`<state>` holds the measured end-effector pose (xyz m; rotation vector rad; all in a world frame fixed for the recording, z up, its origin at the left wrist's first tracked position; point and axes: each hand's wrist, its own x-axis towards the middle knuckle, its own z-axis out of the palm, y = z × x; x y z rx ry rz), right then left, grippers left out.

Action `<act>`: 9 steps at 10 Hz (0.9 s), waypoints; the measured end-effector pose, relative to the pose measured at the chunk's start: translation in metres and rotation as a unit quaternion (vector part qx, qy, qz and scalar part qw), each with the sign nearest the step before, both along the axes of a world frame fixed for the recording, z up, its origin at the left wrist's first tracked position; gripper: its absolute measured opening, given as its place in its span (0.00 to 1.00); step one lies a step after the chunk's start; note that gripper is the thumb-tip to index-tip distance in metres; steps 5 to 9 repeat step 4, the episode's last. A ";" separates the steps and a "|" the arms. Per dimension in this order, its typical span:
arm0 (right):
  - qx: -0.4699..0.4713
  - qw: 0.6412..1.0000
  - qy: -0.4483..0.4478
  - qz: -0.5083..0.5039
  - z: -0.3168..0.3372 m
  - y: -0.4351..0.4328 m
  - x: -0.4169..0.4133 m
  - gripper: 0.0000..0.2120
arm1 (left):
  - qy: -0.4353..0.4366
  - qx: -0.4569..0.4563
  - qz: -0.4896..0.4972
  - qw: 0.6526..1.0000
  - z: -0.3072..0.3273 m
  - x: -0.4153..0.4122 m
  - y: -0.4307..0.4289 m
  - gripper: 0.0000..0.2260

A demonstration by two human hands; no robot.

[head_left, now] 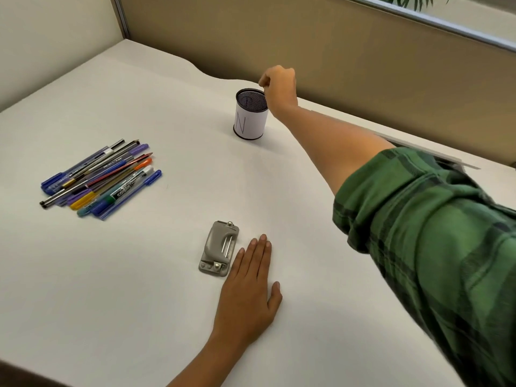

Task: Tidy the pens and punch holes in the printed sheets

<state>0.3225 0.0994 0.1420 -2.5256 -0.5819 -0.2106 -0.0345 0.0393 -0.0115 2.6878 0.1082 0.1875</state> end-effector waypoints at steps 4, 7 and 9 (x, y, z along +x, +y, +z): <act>0.275 0.950 -0.147 -0.008 0.001 -0.039 -0.085 0.06 | 0.002 -0.015 0.003 1.000 0.002 0.000 -0.001 0.30; 0.275 0.950 -0.147 -0.008 0.001 -0.039 -0.085 0.06 | 0.002 -0.015 0.003 1.000 0.002 0.000 -0.001 0.30; 0.275 0.950 -0.147 -0.008 0.001 -0.039 -0.085 0.06 | 0.002 -0.015 0.003 1.000 0.002 0.000 -0.001 0.30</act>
